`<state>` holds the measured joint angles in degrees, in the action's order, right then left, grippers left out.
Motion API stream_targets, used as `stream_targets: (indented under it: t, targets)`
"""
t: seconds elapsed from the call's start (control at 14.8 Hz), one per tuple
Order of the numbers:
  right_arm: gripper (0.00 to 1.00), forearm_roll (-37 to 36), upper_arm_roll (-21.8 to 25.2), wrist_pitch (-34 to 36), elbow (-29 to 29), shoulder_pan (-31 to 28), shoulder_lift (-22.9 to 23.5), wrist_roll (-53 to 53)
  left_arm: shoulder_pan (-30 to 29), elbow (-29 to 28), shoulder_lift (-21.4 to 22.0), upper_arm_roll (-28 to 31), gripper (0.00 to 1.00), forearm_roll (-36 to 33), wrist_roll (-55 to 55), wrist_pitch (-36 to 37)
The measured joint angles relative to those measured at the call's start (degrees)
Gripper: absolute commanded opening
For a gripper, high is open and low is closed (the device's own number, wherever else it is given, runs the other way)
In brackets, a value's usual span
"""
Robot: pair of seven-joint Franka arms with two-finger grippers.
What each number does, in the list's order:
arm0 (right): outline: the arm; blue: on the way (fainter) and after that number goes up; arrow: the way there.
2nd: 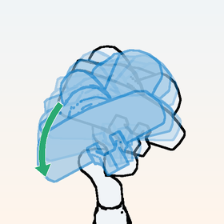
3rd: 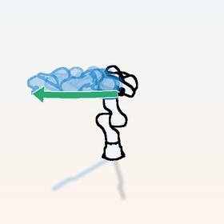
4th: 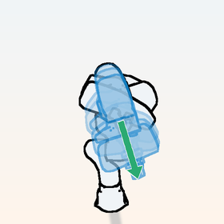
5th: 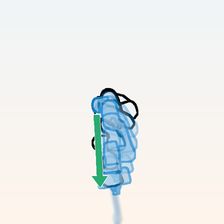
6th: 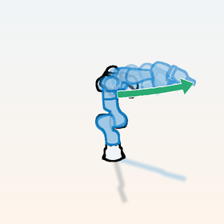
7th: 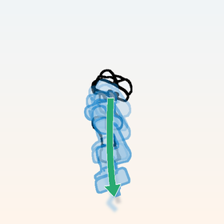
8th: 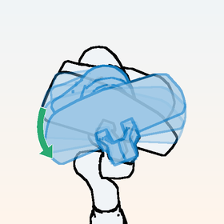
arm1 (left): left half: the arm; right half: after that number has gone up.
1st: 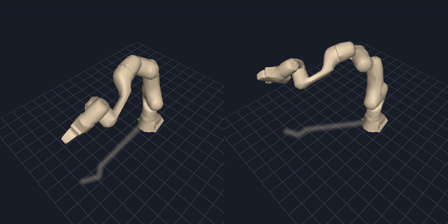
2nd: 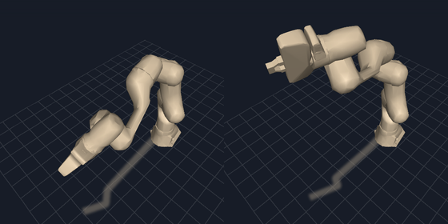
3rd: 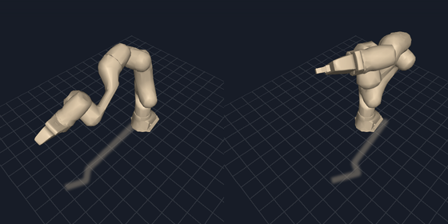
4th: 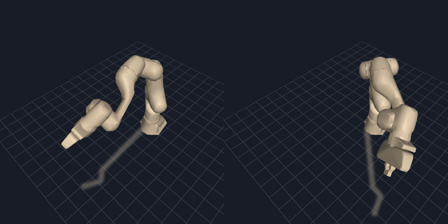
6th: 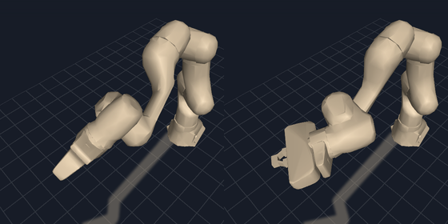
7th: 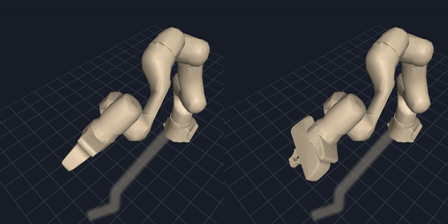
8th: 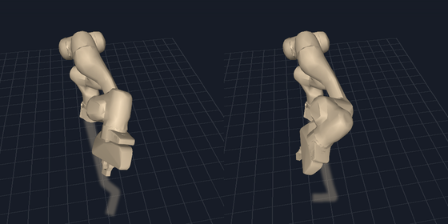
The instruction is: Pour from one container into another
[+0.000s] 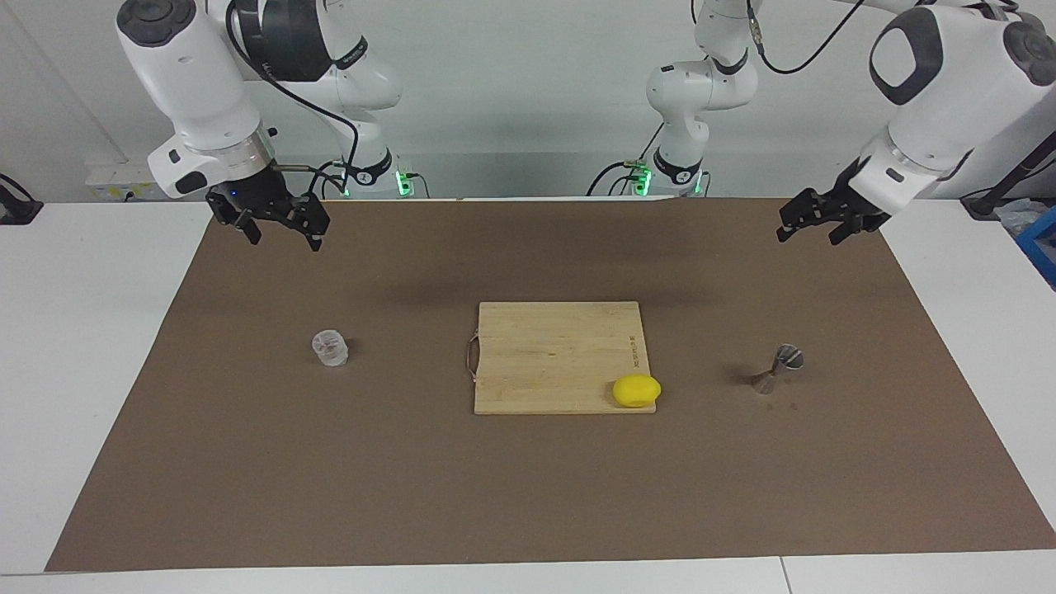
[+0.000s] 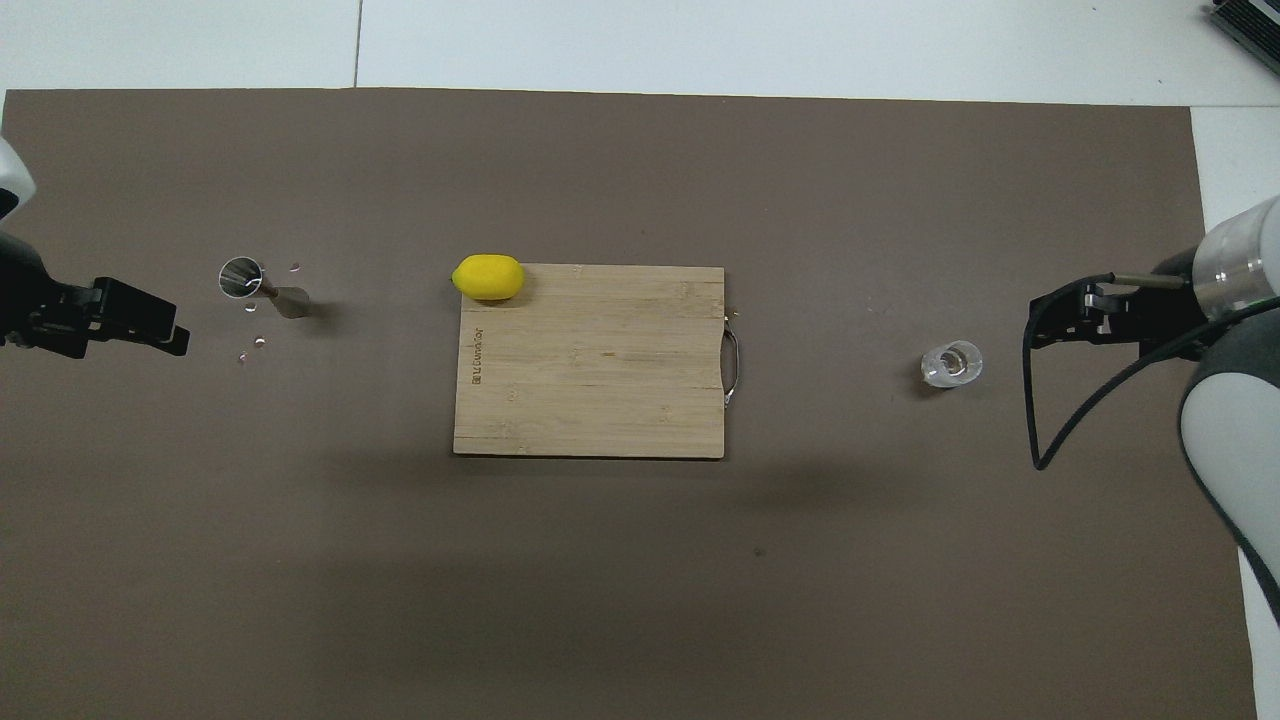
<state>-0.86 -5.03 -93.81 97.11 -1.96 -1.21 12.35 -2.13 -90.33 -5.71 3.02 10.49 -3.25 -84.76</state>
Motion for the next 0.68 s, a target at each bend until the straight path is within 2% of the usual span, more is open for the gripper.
stream_targets:
  t: [0.14,0.27,0.41,0.68]
  targets:
    - [1.0,0.0,0.0,0.0,0.0,0.0,0.0,0.0,-0.5,0.0,-2.5,5.0,1.0,4.6,2.8,0.1]
    - [1.0,0.0,0.0,0.0,0.0,0.0,0.0,0.0,-0.6,-0.2,-4.3,8.6,1.0,8.7,10.2,0.2]
    - [1.0,0.0,-0.1,0.0,0.0,0.1,0.0,0.0,-0.6,-1.2,-5.1,10.4,1.0,12.7,20.8,-0.4]
    - [1.0,0.0,-0.4,0.0,0.0,0.4,0.0,-1.3,-0.7,-6.3,-5.2,12.1,1.0,23.0,42.4,-6.3]
